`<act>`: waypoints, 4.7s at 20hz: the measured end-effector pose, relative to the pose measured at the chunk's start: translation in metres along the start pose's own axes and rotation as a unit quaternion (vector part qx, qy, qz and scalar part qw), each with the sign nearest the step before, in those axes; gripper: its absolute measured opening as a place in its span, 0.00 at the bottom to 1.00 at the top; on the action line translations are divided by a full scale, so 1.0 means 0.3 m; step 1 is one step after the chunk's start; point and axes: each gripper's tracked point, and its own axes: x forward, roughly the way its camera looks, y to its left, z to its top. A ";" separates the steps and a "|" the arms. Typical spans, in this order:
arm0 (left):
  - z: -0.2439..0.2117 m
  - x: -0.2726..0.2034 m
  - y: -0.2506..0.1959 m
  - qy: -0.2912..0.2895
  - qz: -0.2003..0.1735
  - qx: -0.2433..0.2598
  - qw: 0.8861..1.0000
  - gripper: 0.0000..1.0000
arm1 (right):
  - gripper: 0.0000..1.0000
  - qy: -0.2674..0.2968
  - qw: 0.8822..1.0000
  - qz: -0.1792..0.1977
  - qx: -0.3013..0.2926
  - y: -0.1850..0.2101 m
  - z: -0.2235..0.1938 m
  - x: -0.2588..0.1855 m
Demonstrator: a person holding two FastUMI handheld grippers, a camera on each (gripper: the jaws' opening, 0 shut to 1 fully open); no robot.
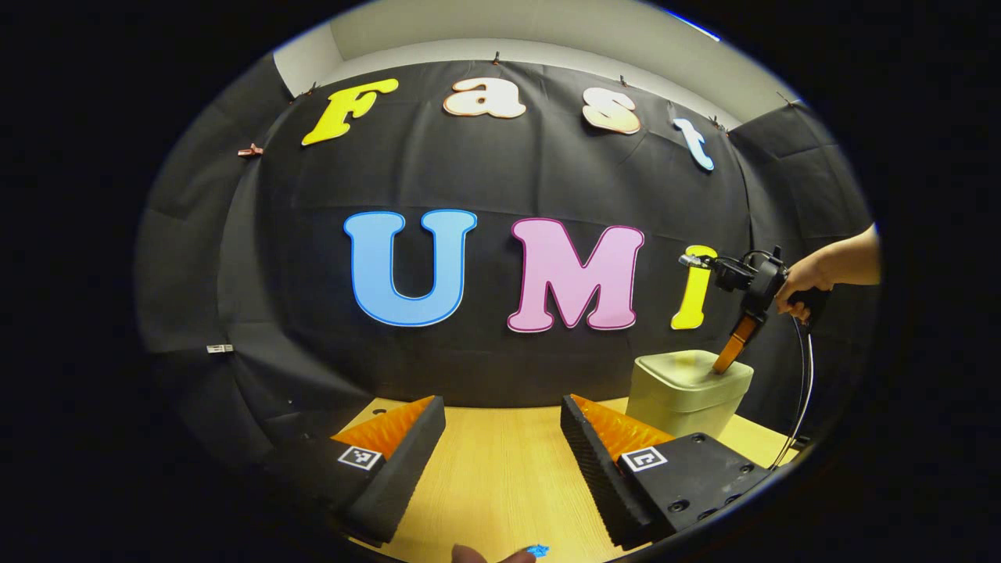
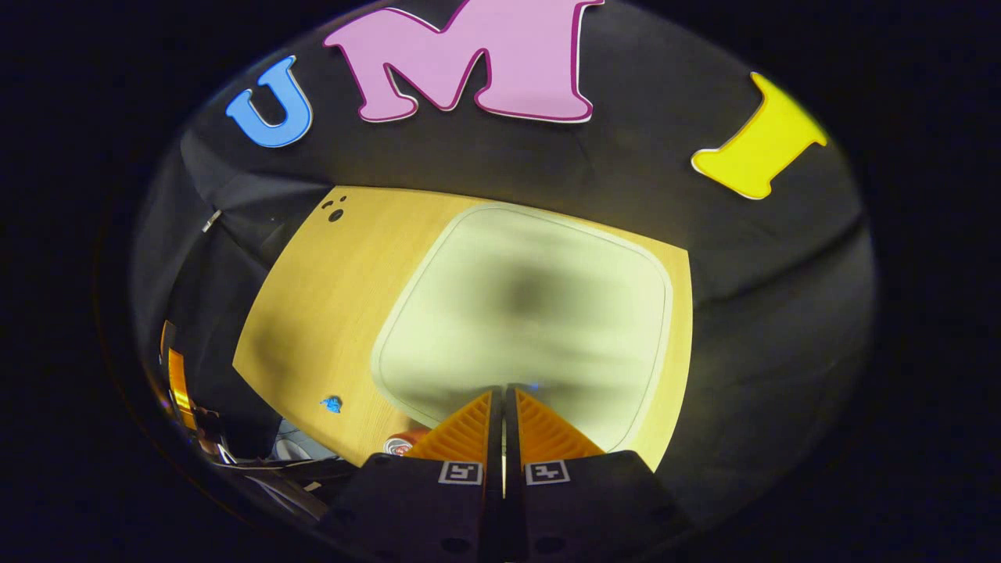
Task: Press the lid of the desktop garbage bin to open it, pick up the crumpled paper on the desktop and throw it into the bin, then pick up the pop can on the desktop and drop it into the bin, and finally close the garbage bin lid.
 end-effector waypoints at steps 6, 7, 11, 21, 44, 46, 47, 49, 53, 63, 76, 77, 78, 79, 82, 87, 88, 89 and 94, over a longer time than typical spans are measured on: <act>0.006 -0.004 0.002 -0.004 0.004 -0.005 1.000 0.96 | 0.06 -0.039 0.999 -0.008 -0.012 0.001 0.041 -0.023; 0.002 -0.006 0.002 -0.004 0.005 -0.003 1.000 0.96 | 0.09 -0.046 0.999 -0.012 -0.013 0.002 0.041 -0.038; 0.002 -0.007 -0.007 -0.005 0.002 0.000 1.000 0.95 | 0.06 -0.074 0.997 -0.020 -0.019 0.007 0.047 -0.072; 0.000 -0.030 -0.033 -0.004 -0.007 0.005 1.000 0.96 | 0.06 -0.249 0.967 -0.005 0.057 0.004 0.186 -0.274; -0.020 -0.048 -0.049 0.012 0.016 -0.017 1.000 0.96 | 0.60 -0.486 0.870 -0.055 -0.060 0.062 0.265 -0.563; -0.051 -0.051 -0.046 0.030 0.020 -0.012 0.999 0.95 | 0.68 -0.497 0.865 -0.042 -0.058 0.096 0.238 -0.574; -0.065 -0.053 -0.041 0.040 0.025 -0.013 0.999 0.95 | 0.72 -0.504 0.861 -0.034 -0.056 0.113 0.222 -0.584; -0.090 -0.061 -0.040 0.054 0.031 -0.019 0.998 0.96 | 0.81 -0.522 0.851 -0.019 -0.054 0.155 0.192 -0.607; -0.161 -0.077 -0.054 0.082 0.038 0.000 0.996 0.96 | 0.83 -0.534 0.843 -0.010 -0.061 0.205 0.107 -0.612; -0.517 -0.072 -0.123 0.218 0.022 -0.005 0.976 0.96 | 0.91 -0.495 0.868 0.011 -0.038 0.186 -0.067 -0.575; -1.082 -0.124 -0.175 0.426 0.015 -0.024 0.904 0.95 | 0.92 -0.470 0.881 -0.043 -0.005 -0.017 -0.188 -0.565; -1.103 -0.125 -0.175 0.435 0.016 -0.026 0.900 0.94 | 0.92 -0.469 0.882 -0.047 -0.003 -0.030 -0.196 -0.565; -1.122 -0.123 -0.174 0.443 0.017 -0.028 0.896 0.94 | 0.92 -0.467 0.883 -0.050 0.001 -0.043 -0.203 -0.567; -1.139 -0.122 -0.179 0.450 0.016 -0.030 0.893 0.94 | 0.92 -0.467 0.883 -0.053 0.005 -0.053 -0.210 -0.571; -1.171 -0.106 -0.176 0.461 0.016 -0.031 0.887 0.90 | 0.92 -0.461 0.885 -0.063 0.013 -0.079 -0.227 -0.574; -1.201 -0.082 -0.184 0.479 -0.001 -0.017 0.877 0.85 | 0.92 -0.454 0.888 -0.071 0.015 -0.089 -0.252 -0.576; -1.204 -0.081 -0.187 0.483 -0.005 -0.013 0.876 0.81 | 0.92 -0.454 0.888 -0.072 0.016 -0.092 -0.252 -0.580; -1.212 -0.077 -0.188 0.484 -0.007 -0.009 0.875 0.78 | 0.92 -0.453 0.888 -0.074 0.018 -0.096 -0.254 -0.578; -1.231 -0.080 -0.198 0.490 -0.008 -0.003 0.872 0.54 | 0.93 -0.450 0.889 -0.078 0.024 -0.111 -0.258 -0.578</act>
